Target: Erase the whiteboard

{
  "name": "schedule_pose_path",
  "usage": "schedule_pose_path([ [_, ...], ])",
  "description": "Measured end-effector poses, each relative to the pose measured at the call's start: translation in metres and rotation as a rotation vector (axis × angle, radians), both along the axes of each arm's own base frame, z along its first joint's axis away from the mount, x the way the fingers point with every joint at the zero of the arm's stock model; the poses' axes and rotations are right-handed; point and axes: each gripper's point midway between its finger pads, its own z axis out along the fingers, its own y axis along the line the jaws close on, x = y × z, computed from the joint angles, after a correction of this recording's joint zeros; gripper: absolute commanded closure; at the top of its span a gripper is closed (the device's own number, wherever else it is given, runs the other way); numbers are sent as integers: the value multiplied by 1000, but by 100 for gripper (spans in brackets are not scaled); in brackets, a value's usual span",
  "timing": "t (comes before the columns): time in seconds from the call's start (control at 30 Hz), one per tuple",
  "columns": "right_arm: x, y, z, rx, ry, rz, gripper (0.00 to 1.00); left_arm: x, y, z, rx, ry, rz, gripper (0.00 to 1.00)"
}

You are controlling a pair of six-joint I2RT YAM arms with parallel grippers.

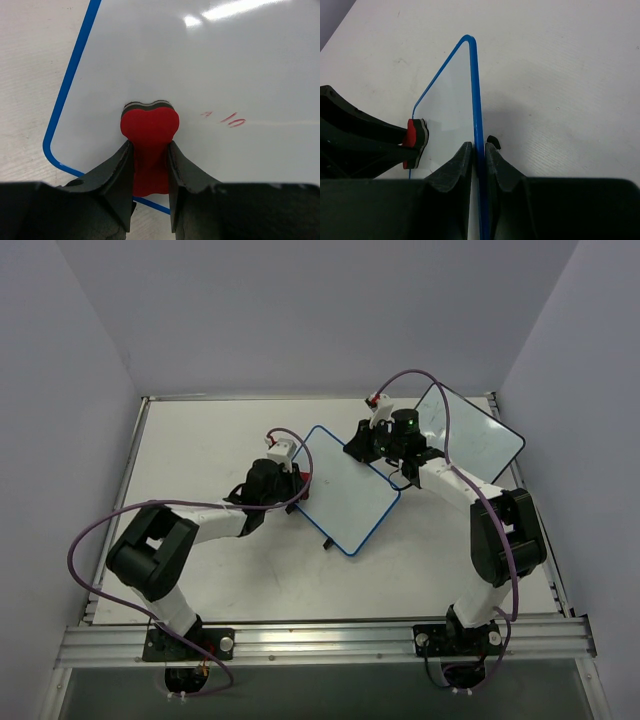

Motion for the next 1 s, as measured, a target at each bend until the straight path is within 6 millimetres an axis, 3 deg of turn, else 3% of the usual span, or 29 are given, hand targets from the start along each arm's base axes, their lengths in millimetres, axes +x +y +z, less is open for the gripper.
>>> schedule_pose_path([
  [0.33,0,0,0,0,0,0,100,-5,-11,4,71,20,-68,98],
  [0.73,-1,1,0,1,2,2,100,-43,-74,25,96,3,-277,98],
  [1.0,-1,1,0,1,1,3,100,-42,-72,25,102,22,-261,98],
])
